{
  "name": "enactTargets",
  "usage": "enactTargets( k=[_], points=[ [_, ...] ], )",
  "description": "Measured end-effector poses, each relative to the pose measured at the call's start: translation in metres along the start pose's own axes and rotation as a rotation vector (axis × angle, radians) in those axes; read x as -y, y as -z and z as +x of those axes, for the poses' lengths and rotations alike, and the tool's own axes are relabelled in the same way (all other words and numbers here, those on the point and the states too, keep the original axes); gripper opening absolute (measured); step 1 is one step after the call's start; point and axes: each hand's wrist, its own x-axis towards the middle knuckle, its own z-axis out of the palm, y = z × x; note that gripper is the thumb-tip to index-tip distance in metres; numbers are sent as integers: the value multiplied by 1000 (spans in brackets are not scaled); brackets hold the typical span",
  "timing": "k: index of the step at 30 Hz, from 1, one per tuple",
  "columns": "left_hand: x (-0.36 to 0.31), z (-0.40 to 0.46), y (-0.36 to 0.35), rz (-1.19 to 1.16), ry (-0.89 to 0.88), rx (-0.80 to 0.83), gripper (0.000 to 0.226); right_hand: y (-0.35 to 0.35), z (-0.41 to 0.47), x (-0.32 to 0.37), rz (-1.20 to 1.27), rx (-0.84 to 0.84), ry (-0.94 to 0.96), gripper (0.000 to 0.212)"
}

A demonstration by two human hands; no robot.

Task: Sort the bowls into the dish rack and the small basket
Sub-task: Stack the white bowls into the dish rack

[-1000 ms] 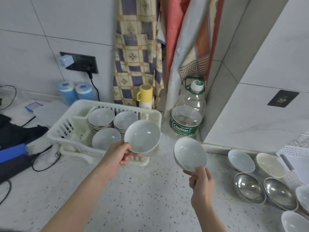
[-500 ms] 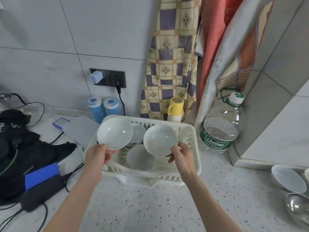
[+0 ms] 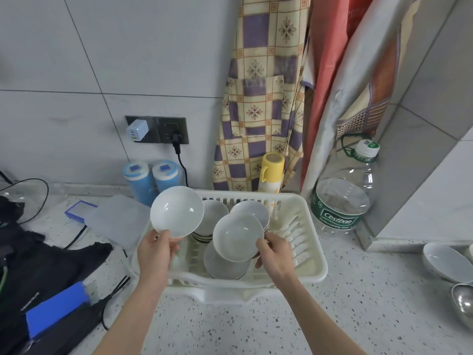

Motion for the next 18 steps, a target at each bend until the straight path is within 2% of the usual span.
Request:
enactTargets(
  k=[3,6,9,18],
  points=[
    [3,4,-5,12,18,-22,14,-1,1,-3,-31,-12,5,19],
    [7,1,-9,70,-48,-30,13,-2,0,-6,-115,-4,26,18],
    [10,-2,-11,90,-113,-37,14,-3,0,-7,-228,30,53,21],
    [16,-2,-8,141,-158,-51,22,-12,2,-11,-496,103,54,29]
  ],
)
